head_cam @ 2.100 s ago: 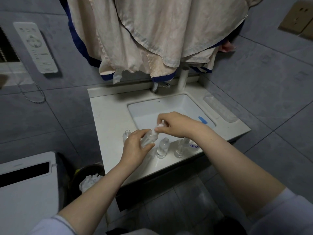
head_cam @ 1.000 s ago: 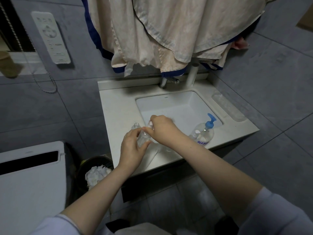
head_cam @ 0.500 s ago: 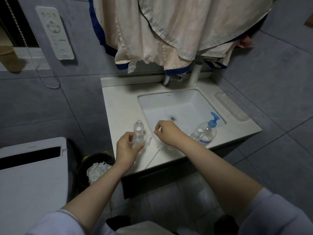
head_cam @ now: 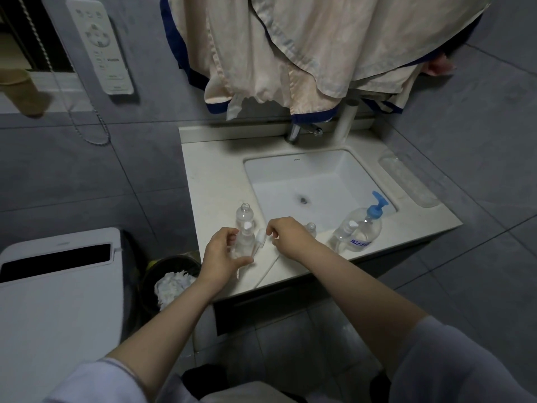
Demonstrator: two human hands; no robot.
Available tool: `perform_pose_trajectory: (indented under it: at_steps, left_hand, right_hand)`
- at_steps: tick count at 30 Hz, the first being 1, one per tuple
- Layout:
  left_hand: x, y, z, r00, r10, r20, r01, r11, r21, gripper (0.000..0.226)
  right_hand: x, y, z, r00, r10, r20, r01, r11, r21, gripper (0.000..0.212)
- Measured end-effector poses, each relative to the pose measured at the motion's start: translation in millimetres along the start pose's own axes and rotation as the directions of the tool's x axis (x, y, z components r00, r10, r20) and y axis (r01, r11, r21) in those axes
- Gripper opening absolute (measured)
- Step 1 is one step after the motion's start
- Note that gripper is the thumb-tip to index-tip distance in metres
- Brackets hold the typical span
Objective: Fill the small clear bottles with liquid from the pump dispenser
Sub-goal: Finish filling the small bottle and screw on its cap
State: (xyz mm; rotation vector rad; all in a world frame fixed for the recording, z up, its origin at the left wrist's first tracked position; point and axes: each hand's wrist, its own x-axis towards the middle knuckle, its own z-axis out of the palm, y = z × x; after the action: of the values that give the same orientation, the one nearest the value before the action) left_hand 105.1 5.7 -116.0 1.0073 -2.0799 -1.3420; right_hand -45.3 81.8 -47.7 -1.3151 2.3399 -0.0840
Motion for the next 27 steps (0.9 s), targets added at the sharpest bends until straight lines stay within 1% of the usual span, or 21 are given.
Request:
perform_pose_trajectory:
  at_steps: [3, 6, 8, 9, 11, 14, 16, 17, 21, 27]
  left_hand:
    - [1.3, -9.8, -12.8, 0.999, -0.001, 0.053, -0.002, 0.998, 0.068, 0.047]
    - [12.8, -16.7, -28.5, 0.999, -0.042, -0.018, 0.042, 0.998, 0.041, 0.038]
    - [25.9, -14.8, -36.0, 0.997, -0.06, -0.053, 0.06, 0.998, -0.004, 0.035]
    - [32.2, -11.6, -37.7, 0.997, -0.059, -0.043, 0.059, 0.998, -0.018, 0.036]
    - [45.6, -5.5, -39.4, 0.999, -0.042, 0.022, 0.042, 0.998, -0.036, 0.042]
    - [63.2, 0.1, -37.4, 0.988, -0.006, 0.157, 0.013, 0.999, -0.045, 0.054]
    - [71.8, -0.5, -34.3, 0.972, 0.019, 0.235, -0.015, 1.0, -0.019, 0.057]
    - [74.4, -1.5, -32.5, 0.964, 0.038, 0.262, -0.039, 0.999, 0.0, 0.056]
    - [82.5, -4.2, -23.9, 0.952, 0.093, 0.292, -0.095, 0.995, -0.006, 0.05]
    - [90.2, -5.0, -15.6, 0.926, 0.139, 0.35, -0.126, 0.99, -0.058, 0.037]
  right_hand:
    - [10.1, -2.9, 0.9, 0.999, 0.004, 0.039, -0.004, 1.0, 0.001, 0.036]
    - [17.4, -2.9, 8.5, 0.999, -0.045, 0.013, 0.046, 0.999, -0.011, 0.038]
    - [22.7, -1.7, 14.1, 0.997, -0.076, 0.022, 0.078, 0.994, -0.079, 0.044]
    - [25.9, -0.4, 17.5, 0.995, -0.09, 0.031, 0.093, 0.989, -0.118, 0.046]
    - [33.5, 0.5, 23.5, 0.992, -0.125, 0.024, 0.128, 0.97, -0.207, 0.045]
    - [42.7, 2.7, 31.1, 0.98, -0.197, -0.005, 0.183, 0.921, -0.343, 0.029]
    - [47.7, 4.1, 35.4, 0.973, -0.231, -0.006, 0.212, 0.901, -0.378, 0.021]
    - [49.7, 4.3, 37.3, 0.968, -0.252, -0.014, 0.227, 0.892, -0.391, 0.021]
    - [55.9, 6.3, 44.3, 0.941, -0.335, -0.044, 0.277, 0.84, -0.467, 0.02]
    - [60.0, 11.1, 40.8, 0.922, -0.388, 0.015, 0.333, 0.77, -0.544, 0.024]
